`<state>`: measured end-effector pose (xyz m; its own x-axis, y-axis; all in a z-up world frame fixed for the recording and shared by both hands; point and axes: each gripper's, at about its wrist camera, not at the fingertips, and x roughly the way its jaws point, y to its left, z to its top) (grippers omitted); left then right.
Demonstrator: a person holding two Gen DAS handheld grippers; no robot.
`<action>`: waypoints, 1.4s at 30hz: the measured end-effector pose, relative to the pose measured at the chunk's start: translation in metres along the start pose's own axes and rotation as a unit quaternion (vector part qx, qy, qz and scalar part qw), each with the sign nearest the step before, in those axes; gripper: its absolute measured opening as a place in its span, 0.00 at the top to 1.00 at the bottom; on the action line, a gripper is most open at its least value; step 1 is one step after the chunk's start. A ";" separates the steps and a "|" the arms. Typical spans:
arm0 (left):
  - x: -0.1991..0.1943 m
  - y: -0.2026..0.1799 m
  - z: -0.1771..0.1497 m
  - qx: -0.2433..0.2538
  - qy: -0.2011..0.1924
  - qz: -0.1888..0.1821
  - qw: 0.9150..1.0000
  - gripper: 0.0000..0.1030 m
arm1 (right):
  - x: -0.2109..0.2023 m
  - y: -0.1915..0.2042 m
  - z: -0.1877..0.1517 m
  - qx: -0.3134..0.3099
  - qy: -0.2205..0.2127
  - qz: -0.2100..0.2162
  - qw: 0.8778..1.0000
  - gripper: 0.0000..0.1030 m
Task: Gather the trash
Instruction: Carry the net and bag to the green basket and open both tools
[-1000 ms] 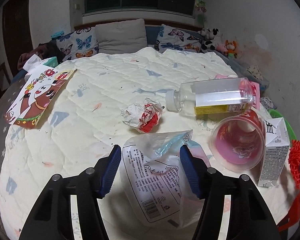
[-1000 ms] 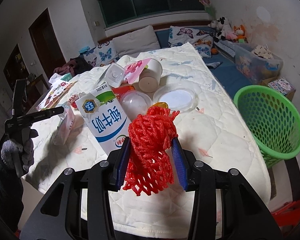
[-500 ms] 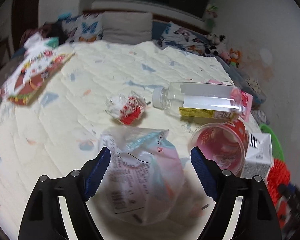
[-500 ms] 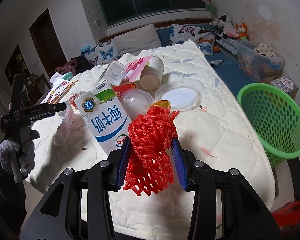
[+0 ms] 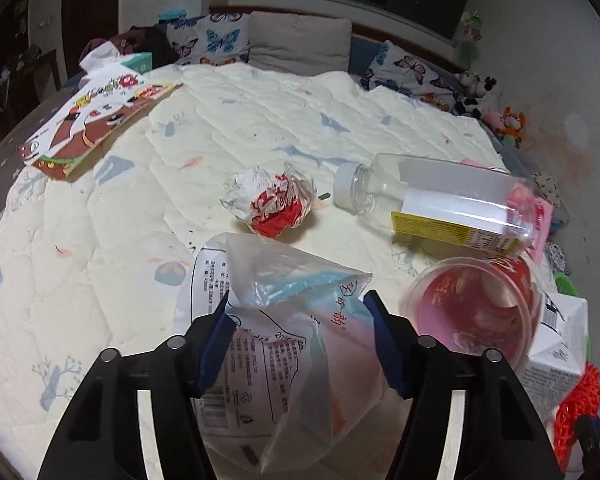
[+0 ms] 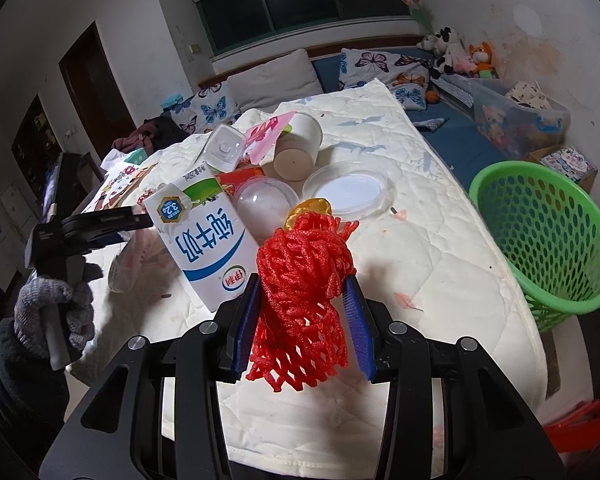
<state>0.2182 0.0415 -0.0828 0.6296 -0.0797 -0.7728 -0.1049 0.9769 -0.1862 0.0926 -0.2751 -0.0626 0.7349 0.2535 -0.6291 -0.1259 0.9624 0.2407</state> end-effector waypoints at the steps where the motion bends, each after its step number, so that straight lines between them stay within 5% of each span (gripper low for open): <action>1: -0.003 0.000 -0.001 0.000 -0.001 -0.005 1.000 0.43 | -0.001 -0.001 0.000 0.001 -0.001 0.001 1.000 0.59; 11: -0.084 -0.014 0.009 0.035 -0.060 -0.065 0.995 0.45 | -0.017 -0.017 0.010 0.019 -0.015 0.015 1.000 0.59; 18: -0.130 -0.086 0.038 0.100 -0.088 -0.149 0.980 0.45 | -0.030 -0.058 0.026 0.037 -0.032 -0.025 0.999 0.59; 31: -0.100 -0.263 0.045 0.207 -0.040 -0.246 0.946 0.45 | -0.028 -0.173 0.039 0.060 -0.030 -0.154 0.986 0.57; 42: -0.067 -0.370 0.021 0.264 -0.007 -0.279 0.923 0.45 | -0.025 -0.237 0.038 0.093 -0.030 -0.179 0.979 0.39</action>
<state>0.2308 -0.3103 0.0510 0.4824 -0.6003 -0.6379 0.6266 0.7454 -0.2276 0.1293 -0.5133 -0.0754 0.7487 -0.1086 -0.6540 0.2668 0.9524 0.1473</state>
